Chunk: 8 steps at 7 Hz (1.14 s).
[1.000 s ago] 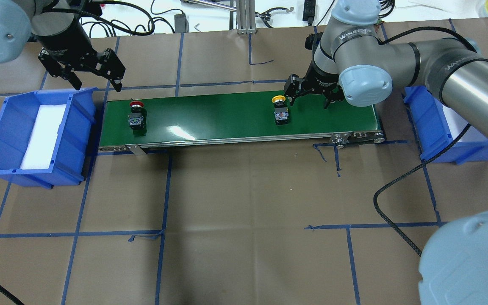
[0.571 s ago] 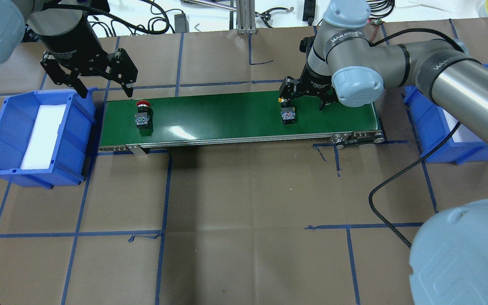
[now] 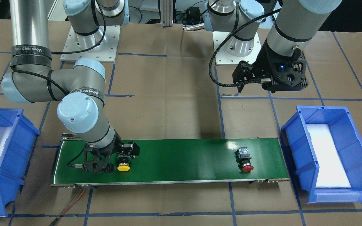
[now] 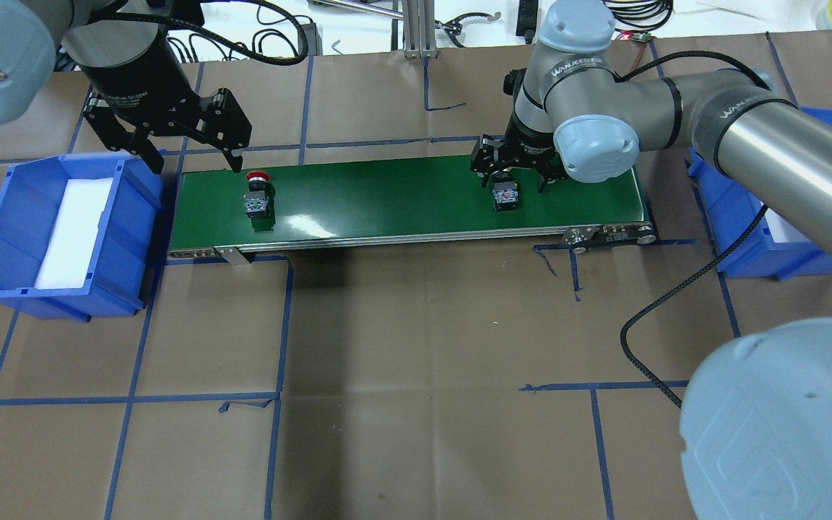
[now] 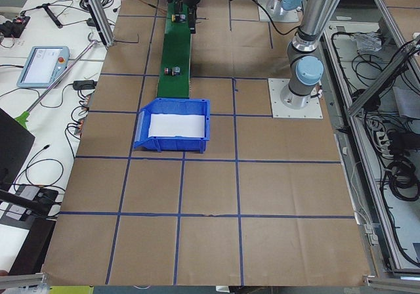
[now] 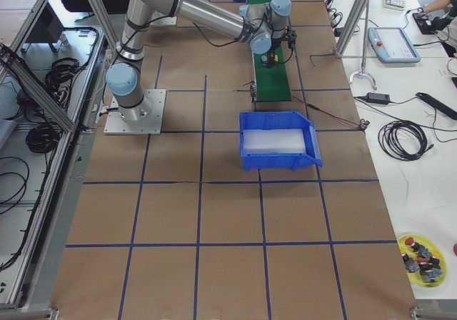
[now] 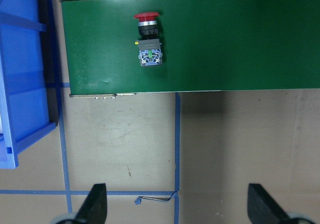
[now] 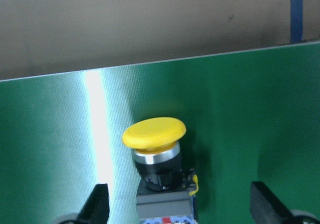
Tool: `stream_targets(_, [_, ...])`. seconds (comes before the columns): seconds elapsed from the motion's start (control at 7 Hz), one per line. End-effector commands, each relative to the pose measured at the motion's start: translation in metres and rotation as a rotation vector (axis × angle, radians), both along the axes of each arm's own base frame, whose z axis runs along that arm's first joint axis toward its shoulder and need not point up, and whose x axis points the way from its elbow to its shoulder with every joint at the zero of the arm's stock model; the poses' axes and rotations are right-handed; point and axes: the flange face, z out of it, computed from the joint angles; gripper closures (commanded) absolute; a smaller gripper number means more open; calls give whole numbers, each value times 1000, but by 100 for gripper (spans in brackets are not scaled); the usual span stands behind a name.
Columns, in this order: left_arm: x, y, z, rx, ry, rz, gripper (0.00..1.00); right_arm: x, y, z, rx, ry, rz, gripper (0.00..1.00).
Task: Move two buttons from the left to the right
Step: 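Grasp the yellow button with the right gripper while the left gripper lifts away, then lift the yellow button and carry it to the empty blue bin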
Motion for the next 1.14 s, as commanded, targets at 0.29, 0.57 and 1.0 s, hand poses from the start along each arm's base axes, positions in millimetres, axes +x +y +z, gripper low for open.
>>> stream_targets(0.29, [-2, 3, 3, -7, 22, -15, 0, -10, 1, -7, 15, 112, 10, 48])
stream_targets(0.57, [-2, 4, 4, -7, 28, -14, 0, -11, 5, -2, 55, 116, 23, 92])
stream_targets(1.0, [6, 2, 4, -8, 20, -29, 0, -27, -8, 75, -57, 184, 106, 96])
